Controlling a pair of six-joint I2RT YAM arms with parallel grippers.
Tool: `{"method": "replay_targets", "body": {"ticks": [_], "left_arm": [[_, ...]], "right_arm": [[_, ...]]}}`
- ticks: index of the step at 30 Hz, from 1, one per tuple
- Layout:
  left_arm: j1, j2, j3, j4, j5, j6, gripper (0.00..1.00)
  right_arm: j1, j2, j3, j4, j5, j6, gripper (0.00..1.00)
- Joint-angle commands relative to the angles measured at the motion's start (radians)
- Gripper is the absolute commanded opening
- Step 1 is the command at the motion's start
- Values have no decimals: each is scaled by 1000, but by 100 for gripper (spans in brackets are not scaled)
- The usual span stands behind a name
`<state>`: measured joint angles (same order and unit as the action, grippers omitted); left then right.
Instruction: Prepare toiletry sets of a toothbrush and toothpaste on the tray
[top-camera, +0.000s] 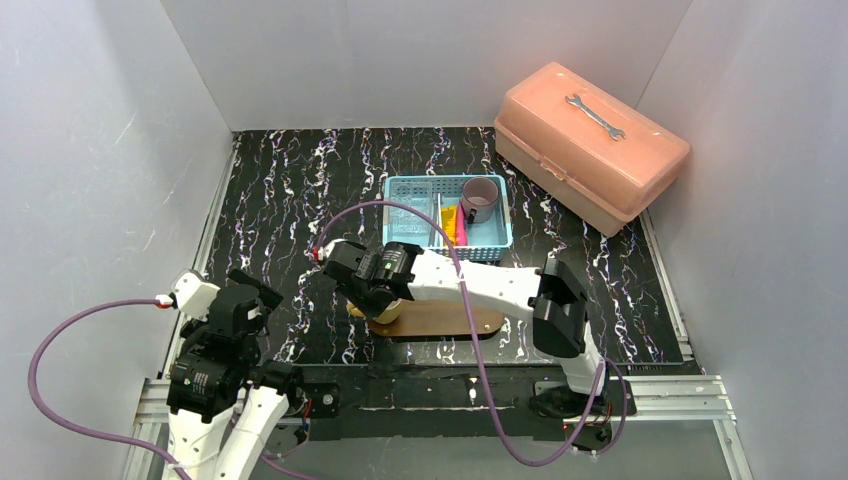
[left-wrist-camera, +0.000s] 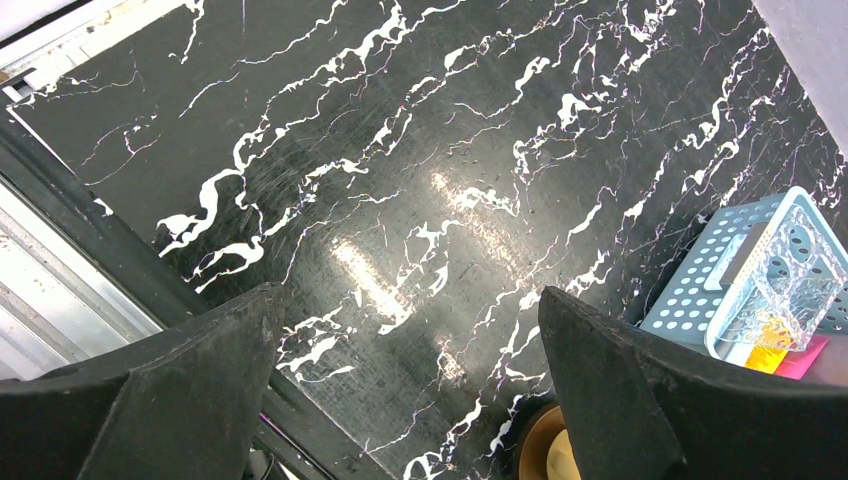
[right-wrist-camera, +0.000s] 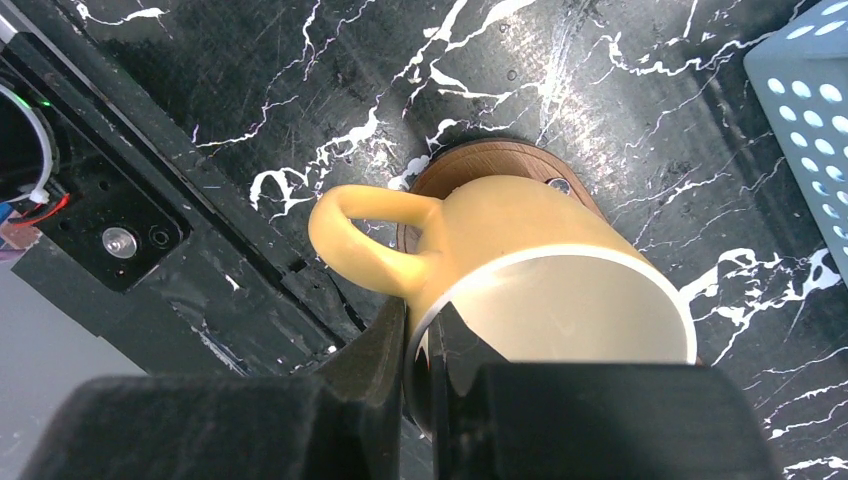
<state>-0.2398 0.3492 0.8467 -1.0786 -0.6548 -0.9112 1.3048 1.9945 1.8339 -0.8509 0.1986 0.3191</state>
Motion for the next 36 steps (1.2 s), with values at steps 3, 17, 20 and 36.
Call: {"method": "replay_targets", "body": {"ticks": [3,17,20,36], "left_arm": [[-3,5,23,-21,-50,-19,98],[-2,1,20,-17,-46,-15,98],[-3,0,20,-17,-46,-15,98],[-2,0,20,-15,-43,-13,98]], "right_arm": [[7,10,54,42,-6,14,1],[8,26,54,46,-32,18,1],[10,30,51,46,-38,18,1],[16,21,63,49,-9,19,30]]}}
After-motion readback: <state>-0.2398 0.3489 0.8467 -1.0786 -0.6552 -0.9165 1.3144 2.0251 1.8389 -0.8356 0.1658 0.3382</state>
